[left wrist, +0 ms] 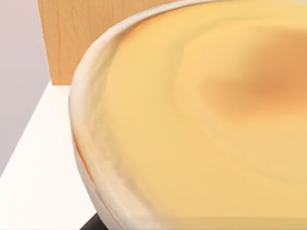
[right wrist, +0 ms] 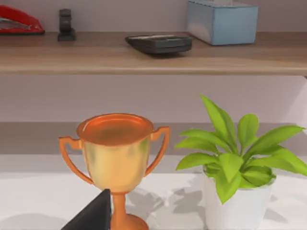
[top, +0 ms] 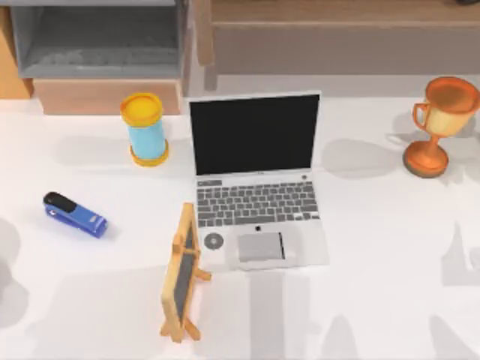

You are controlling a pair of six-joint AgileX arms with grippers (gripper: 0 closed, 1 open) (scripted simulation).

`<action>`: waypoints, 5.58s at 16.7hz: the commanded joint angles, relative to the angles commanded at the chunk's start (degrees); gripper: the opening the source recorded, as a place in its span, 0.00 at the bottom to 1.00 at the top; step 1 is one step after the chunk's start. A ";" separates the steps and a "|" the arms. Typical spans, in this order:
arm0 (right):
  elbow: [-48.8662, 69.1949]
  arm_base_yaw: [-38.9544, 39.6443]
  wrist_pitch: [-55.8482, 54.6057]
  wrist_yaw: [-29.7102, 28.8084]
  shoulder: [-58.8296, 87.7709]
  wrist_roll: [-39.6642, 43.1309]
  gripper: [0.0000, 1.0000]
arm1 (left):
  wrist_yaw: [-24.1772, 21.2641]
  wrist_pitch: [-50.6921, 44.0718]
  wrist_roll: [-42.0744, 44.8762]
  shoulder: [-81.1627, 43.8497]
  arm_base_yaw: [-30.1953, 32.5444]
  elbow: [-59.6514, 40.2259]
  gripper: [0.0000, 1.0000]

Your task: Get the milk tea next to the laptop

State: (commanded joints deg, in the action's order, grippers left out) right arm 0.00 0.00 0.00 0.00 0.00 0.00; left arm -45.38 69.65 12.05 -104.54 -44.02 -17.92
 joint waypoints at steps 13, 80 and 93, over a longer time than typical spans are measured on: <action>0.00 0.00 0.00 0.00 0.00 0.00 1.00 | 0.00 0.00 0.00 0.00 0.00 0.00 0.00; 0.00 0.00 0.00 0.00 0.00 0.00 1.00 | 119.04 -99.20 -69.09 -36.50 113.31 -99.53 0.00; 0.00 0.00 0.00 0.00 0.00 0.00 1.00 | 119.11 -95.17 -69.07 -37.68 113.94 -97.08 0.00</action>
State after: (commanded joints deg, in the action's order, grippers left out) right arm 0.00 0.00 0.00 0.00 0.00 0.00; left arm 73.72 -25.52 -57.02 -142.23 69.92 -115.00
